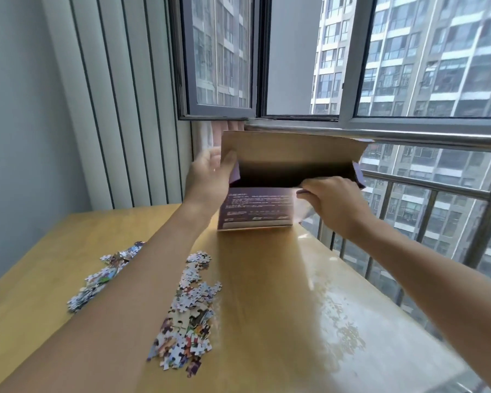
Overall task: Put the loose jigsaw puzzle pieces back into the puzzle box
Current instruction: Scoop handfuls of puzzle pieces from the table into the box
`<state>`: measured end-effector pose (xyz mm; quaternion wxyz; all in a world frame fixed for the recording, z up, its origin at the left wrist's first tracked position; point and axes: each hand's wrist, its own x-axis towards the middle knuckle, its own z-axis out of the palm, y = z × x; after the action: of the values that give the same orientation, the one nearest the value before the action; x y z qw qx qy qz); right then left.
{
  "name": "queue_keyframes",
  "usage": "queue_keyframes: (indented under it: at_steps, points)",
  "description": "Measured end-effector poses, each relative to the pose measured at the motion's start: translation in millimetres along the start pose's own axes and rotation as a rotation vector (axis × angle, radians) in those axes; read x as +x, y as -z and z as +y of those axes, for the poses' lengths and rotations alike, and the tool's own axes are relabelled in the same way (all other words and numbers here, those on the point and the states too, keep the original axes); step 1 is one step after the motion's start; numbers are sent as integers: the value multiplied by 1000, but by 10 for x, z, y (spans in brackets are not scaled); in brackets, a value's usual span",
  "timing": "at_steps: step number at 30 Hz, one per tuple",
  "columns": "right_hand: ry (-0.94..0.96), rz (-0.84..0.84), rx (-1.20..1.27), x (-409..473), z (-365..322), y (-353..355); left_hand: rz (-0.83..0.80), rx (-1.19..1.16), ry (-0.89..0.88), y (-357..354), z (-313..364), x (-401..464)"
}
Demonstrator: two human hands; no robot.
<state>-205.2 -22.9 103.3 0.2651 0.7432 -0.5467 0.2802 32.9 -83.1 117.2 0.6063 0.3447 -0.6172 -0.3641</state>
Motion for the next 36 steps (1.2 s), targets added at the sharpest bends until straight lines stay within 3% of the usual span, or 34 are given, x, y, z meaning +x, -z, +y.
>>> queue_keyframes:
  at_steps: [1,4,11,20,29,33,36]
  points:
    - [-13,43,30,104,10,74,-11,50,-2,15,23,38]
    - [28,-76,-14,317,-55,171,-78,61,37,49,12,26]
    - [32,-10,-6,290,-9,172,-87,-9,52,111,-77,-40]
    - [-24,-438,25,-371,-172,-253,-244,255,133,136,-617,-447]
    - [-118,-769,1,-880,-357,-549,-180,471,240,-5,-1086,-906]
    - [-65,-792,169,-821,-672,-343,-342,466,225,38,-1069,-1035]
    - [-33,-663,405,-624,-1095,-125,-586,517,245,201,-950,-995]
